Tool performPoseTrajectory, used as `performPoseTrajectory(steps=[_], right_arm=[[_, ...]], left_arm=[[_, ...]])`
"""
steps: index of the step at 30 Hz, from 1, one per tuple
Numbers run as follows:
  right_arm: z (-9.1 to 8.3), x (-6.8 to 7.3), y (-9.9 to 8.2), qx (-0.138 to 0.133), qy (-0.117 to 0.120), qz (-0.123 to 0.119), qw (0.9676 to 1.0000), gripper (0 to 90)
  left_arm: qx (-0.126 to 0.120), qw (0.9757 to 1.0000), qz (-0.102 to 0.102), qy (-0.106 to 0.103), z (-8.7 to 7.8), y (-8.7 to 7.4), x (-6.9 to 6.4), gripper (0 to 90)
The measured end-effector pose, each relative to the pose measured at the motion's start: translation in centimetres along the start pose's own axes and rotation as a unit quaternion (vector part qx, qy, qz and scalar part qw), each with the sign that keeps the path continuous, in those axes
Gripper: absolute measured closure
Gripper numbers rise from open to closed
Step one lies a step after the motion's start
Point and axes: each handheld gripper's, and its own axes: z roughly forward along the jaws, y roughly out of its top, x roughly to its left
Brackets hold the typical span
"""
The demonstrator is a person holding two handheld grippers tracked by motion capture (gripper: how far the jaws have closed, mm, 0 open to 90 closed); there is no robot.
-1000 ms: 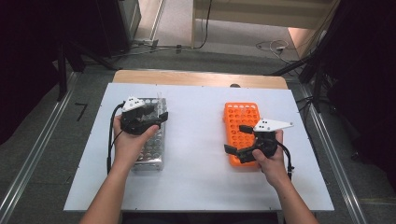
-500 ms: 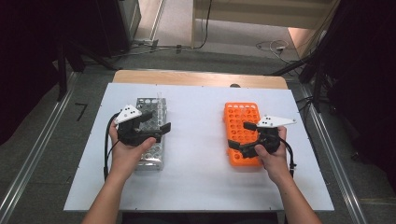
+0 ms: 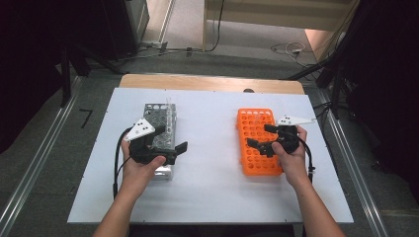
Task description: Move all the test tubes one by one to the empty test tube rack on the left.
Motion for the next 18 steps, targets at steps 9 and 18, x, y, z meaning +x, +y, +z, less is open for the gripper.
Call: performPoseTrajectory(steps=[9, 18], right_arm=[[0.9, -1.6, 0.7, 0.012, -0.028, 0.016, 0.9994, 3.4], [2.0, -3.0, 1.5, 0.025, -0.086, 0.028, 0.9956, 26.1]], left_arm=[[-0.005, 1.0000, 0.001, -0.008, -0.2, 0.1, -0.1, 0.0], [0.002, 0.9999, 0.004, -0.010, 0.2, 0.0, -0.3, 0.0]])
